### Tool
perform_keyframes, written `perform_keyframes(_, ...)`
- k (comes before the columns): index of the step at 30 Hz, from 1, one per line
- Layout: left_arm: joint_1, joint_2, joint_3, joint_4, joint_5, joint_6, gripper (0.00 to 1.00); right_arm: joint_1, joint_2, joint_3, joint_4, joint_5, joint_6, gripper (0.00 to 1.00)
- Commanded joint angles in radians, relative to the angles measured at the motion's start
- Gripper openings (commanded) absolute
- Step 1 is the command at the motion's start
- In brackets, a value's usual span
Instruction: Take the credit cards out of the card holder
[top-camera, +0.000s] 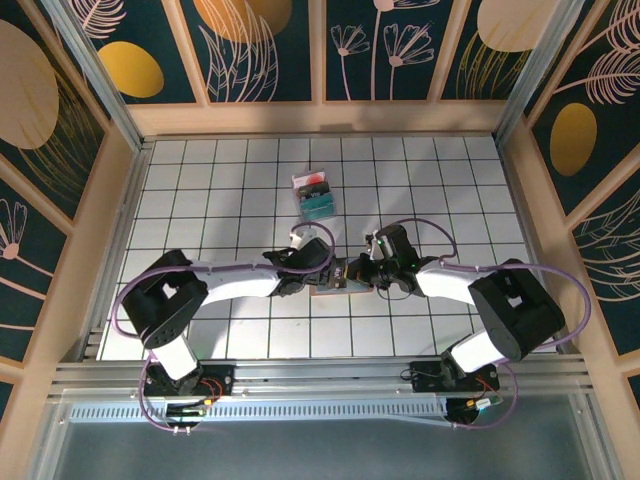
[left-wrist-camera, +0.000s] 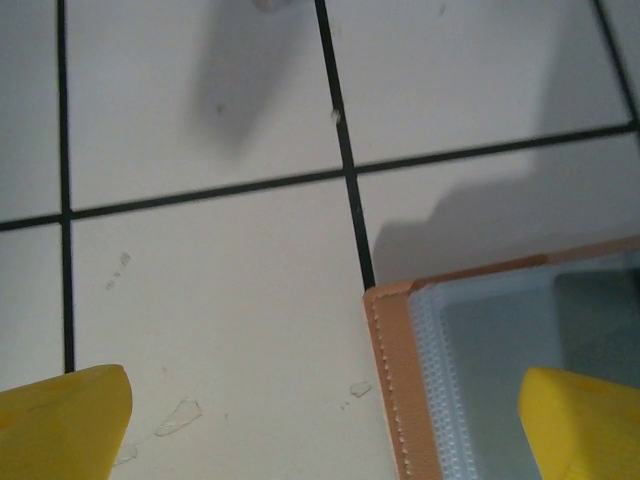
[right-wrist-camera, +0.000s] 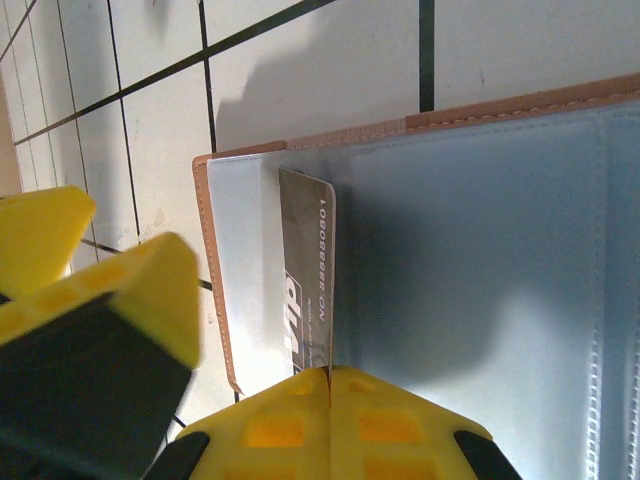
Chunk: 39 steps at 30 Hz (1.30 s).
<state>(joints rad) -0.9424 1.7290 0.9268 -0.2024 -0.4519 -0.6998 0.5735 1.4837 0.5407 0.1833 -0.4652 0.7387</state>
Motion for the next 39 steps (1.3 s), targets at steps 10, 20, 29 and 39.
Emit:
perform_keyframes(10, -0.004, 0.073, -0.016, -0.003, 0.049, 0.009, 0.99, -0.008, -0.007, -0.039, 0.114, -0.059, 0.035, 0.19)
perform_keyframes(20, -0.005, 0.065, -0.035, 0.006, 0.063, -0.009, 0.99, -0.008, 0.056, -0.041, 0.209, -0.083, 0.069, 0.18)
perform_keyframes(29, -0.006, 0.052, -0.046, -0.003, 0.046, -0.021, 0.99, -0.009, 0.039, -0.033, 0.145, -0.028, 0.049, 0.00)
perform_keyframes(39, -0.005, -0.005, -0.046, -0.018, -0.001, -0.038, 0.99, -0.020, -0.134, -0.045, -0.077, 0.128, -0.034, 0.00)
